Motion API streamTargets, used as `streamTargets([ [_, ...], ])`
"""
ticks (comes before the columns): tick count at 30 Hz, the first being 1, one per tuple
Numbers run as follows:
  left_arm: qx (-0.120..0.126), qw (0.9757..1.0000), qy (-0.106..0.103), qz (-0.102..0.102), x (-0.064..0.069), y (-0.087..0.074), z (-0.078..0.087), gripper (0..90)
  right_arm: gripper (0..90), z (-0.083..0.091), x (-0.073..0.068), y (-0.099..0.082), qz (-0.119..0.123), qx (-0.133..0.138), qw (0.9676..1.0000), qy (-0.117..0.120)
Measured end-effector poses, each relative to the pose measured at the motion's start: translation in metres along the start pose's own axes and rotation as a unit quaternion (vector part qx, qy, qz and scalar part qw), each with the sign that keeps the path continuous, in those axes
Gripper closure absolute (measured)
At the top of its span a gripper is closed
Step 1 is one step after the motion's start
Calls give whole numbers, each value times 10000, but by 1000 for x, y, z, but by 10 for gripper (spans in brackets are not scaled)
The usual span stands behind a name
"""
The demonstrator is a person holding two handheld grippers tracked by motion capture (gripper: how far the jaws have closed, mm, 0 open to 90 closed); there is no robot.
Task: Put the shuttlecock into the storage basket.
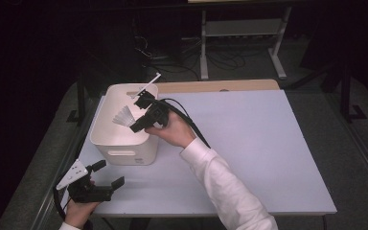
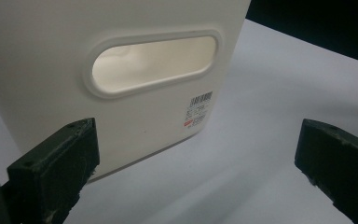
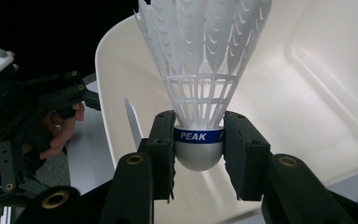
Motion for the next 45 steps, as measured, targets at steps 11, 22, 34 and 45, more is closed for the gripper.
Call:
streamTargets([
  [11, 19, 10000, -8, 9, 0, 0, 0, 0, 632, -14, 4, -4, -11, -223, 9997, 9],
  [22, 24, 10000, -18, 19, 0, 0, 0, 0, 217, -11, 9, -3, -60, -137, 9997, 216],
  [34, 31, 10000, -15, 50, 1, 0, 0, 0, 0, 13, 10, 3, 416, 245, 9981, -389],
  [45, 9, 10000, 0, 33, 0, 0, 0, 0, 0, 29, 15, -1, 230, 446, 9972, -551],
])
Point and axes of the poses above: each handheld gripper's, and its own axes: z roughly backward along the jaws, y roughly out of its top, x roughly to its right, the point moved 7 cm from there along -z, roughly forward along the jaws, and after that the axes turned 14 degrees about y, right-handed, at the moved point
